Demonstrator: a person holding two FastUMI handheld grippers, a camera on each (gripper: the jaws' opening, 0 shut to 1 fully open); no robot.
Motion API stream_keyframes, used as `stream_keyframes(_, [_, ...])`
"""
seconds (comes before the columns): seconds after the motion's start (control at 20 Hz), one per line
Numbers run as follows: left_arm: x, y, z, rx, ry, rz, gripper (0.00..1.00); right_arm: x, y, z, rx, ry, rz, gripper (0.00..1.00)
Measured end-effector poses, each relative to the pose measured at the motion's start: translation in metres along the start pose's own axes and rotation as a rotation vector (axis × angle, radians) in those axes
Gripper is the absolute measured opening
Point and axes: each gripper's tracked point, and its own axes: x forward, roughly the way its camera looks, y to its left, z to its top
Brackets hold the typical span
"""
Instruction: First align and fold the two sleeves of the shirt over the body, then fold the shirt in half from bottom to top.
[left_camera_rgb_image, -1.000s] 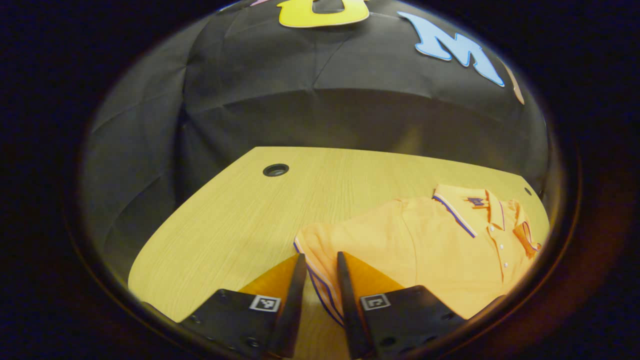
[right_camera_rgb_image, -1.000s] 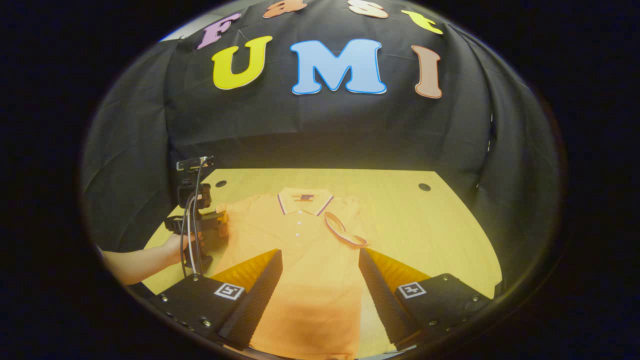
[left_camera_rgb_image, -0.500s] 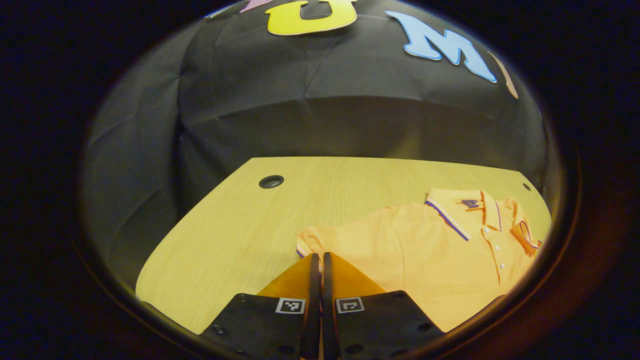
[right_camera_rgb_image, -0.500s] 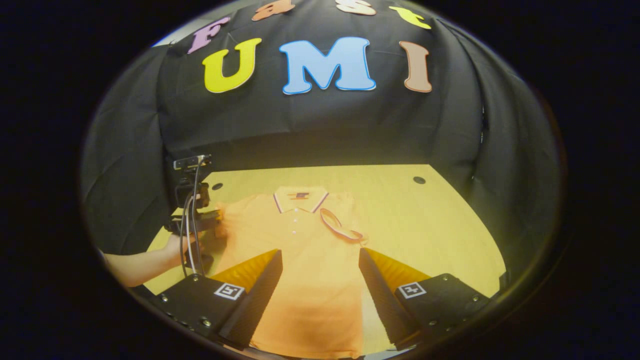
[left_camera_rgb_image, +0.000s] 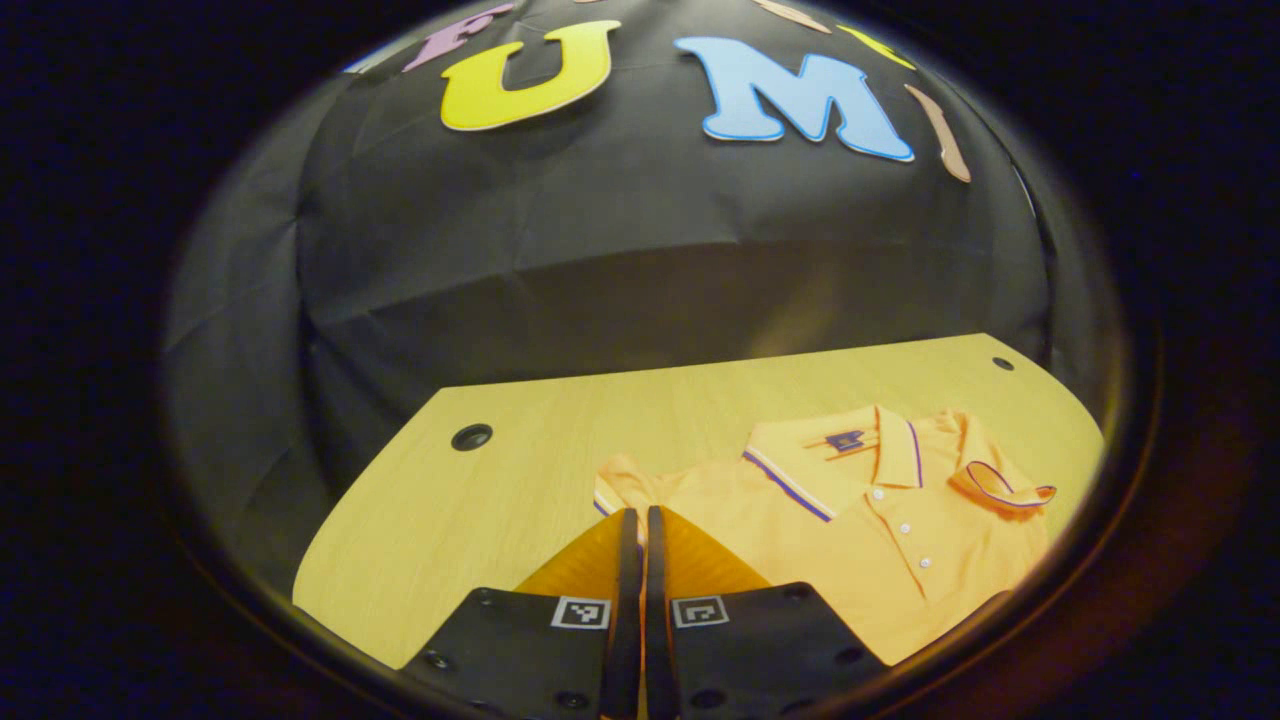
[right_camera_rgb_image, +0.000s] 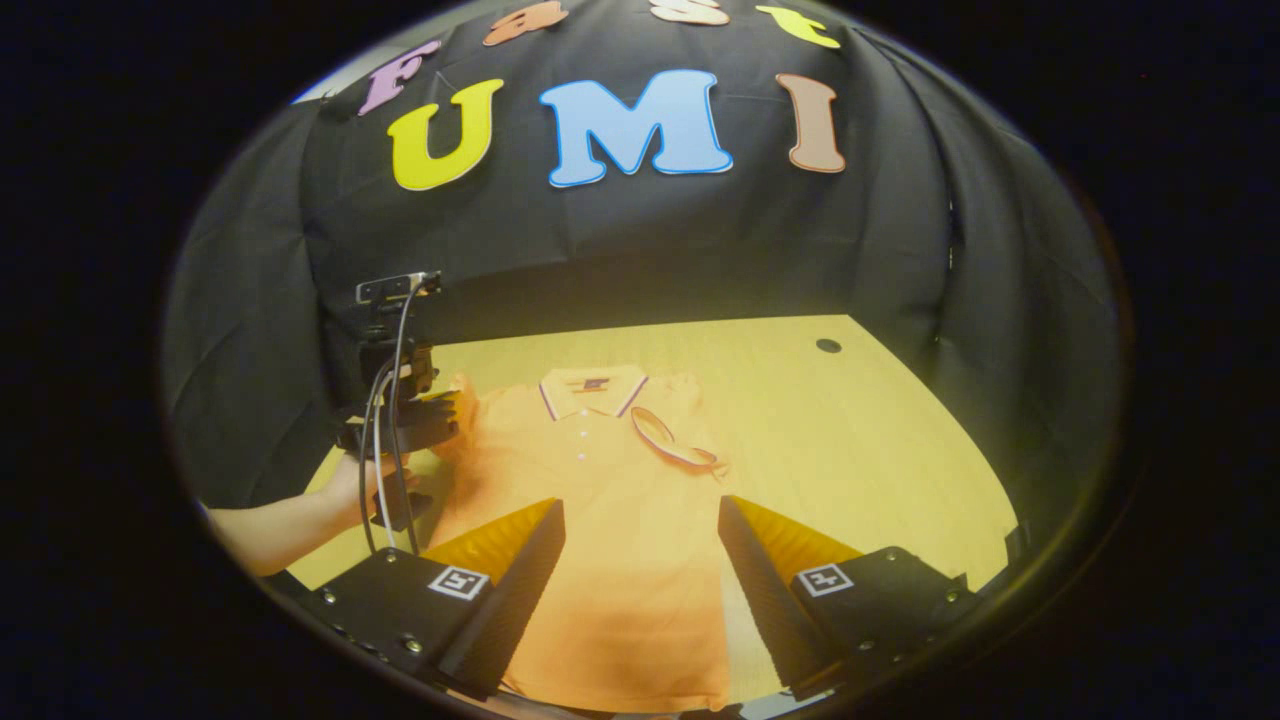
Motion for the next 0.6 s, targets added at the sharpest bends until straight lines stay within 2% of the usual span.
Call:
stream_keyframes(0.45, [0.006, -0.060, -0.018, 0.105, 0.052, -0.123, 0.09, -0.008, -0.014, -0.019, 0.080, 0.013, -0.070, 0.96])
stream_keyframes(0.6, [0.006, -0.074, -0.023, 0.117, 0.068, -0.155, 0.11, -0.008, -0.014, -0.029, 0.087, 0.028, -0.068, 0.96])
